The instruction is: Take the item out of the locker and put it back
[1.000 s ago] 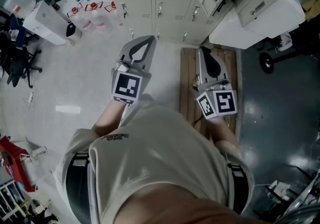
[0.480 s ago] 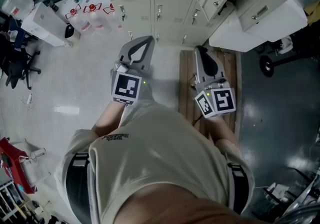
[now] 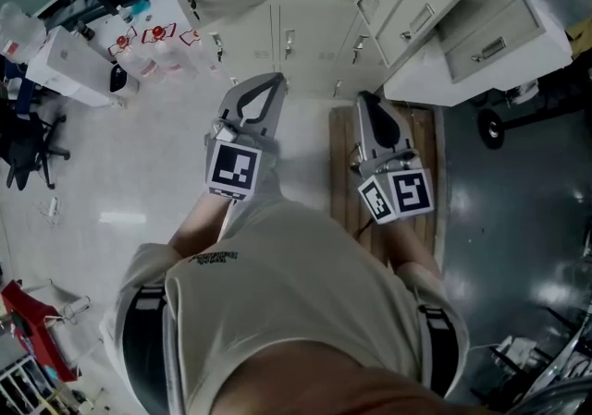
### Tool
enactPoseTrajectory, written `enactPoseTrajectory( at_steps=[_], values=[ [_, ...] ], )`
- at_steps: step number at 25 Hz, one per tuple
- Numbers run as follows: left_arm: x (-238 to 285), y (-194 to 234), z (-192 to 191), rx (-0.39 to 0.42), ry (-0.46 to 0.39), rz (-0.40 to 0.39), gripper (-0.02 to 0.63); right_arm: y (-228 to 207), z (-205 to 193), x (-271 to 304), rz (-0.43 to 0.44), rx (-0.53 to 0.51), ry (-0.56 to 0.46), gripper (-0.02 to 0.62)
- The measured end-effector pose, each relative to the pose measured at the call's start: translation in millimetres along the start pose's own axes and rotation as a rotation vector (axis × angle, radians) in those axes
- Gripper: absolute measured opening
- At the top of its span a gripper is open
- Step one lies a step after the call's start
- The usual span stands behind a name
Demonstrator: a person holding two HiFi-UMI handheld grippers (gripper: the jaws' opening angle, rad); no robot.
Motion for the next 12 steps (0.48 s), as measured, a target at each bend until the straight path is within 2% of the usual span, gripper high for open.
enactPoseTrajectory(
  at_steps=[12],
  values=[
    [93, 92, -22, -0.012, 0.004, -0.058, 0.012, -33, 9, 128, -0.047, 0.013, 0.003, 0.003]
  ],
)
Point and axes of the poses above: the fingertips, and each gripper's own axes: x forward along the fingers, y to its left, z out of its top, the point moved 3 cm from there along -x, backward along the fingers, and after that the axes turned 6 degrees about x, right-handed, at the moved point
